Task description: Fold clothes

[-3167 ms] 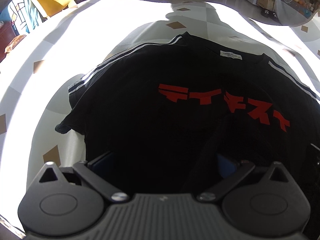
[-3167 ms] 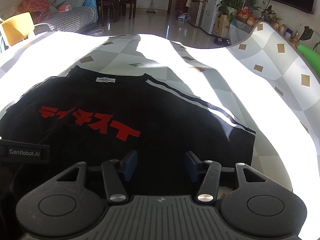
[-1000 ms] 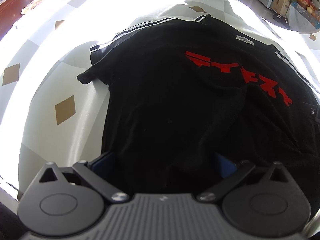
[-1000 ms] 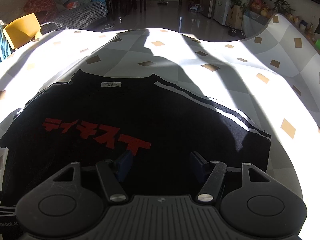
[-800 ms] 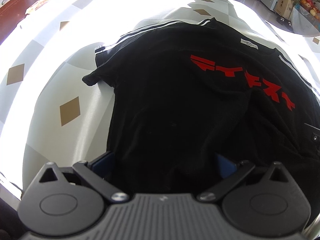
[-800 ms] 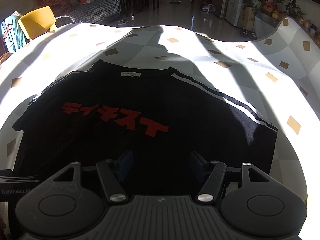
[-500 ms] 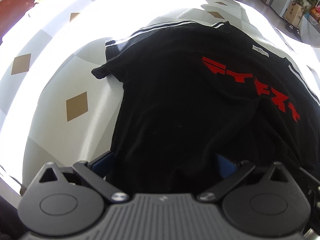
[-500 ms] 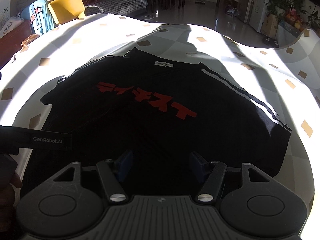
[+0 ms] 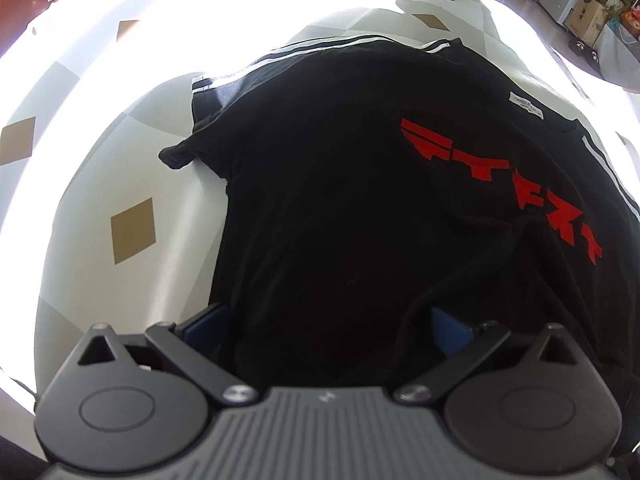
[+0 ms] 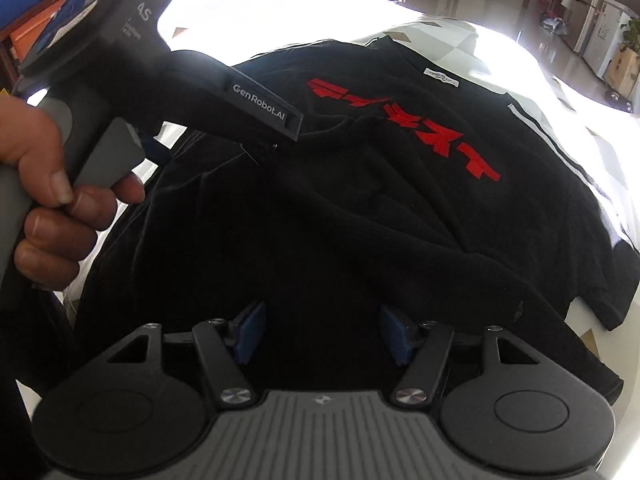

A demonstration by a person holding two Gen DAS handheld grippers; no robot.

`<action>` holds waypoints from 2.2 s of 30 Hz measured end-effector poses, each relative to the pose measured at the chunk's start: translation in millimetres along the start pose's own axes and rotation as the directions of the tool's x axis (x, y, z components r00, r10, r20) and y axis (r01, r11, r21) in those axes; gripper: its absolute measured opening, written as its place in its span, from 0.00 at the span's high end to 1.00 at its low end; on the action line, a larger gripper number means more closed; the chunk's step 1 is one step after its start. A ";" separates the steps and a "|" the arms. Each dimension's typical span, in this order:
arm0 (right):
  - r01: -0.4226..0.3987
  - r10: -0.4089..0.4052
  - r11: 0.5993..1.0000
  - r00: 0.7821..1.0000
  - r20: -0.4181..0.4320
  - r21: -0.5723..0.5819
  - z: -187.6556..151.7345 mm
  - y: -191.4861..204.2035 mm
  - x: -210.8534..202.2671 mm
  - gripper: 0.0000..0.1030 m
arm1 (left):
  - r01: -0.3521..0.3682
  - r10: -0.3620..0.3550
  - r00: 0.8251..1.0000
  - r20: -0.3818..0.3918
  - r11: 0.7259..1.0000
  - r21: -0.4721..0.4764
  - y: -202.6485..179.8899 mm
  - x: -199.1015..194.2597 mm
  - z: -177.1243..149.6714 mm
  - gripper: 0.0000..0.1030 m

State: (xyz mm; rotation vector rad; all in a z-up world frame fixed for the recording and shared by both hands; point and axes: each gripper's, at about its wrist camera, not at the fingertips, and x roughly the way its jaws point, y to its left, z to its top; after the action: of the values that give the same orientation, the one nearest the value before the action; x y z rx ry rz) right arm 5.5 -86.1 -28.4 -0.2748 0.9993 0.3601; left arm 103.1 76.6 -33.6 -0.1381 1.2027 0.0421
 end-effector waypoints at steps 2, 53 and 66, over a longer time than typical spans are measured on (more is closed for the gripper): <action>0.019 -0.019 0.999 1.000 0.019 -0.048 -4.2 6.0 0.3 0.40 | 0.004 -0.004 1.000 0.011 1.000 0.000 1.7 -6.5 1.6 0.00; -0.314 0.309 0.891 0.948 -0.069 -0.327 -3.2 77.5 -1.0 0.54 | 0.029 -0.026 0.999 0.040 0.996 -0.083 59.7 -42.8 15.2 0.00; -0.465 0.439 0.869 0.882 -0.171 -0.167 2.1 76.9 13.8 0.52 | 0.030 -0.029 0.999 0.017 0.998 -0.050 45.6 -33.5 11.9 0.00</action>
State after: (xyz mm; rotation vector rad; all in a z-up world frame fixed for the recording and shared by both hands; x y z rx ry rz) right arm -18.1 -13.2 -43.7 -0.2473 1.1539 0.8890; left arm 97.3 124.7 -2.1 -0.1988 1.1840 0.0478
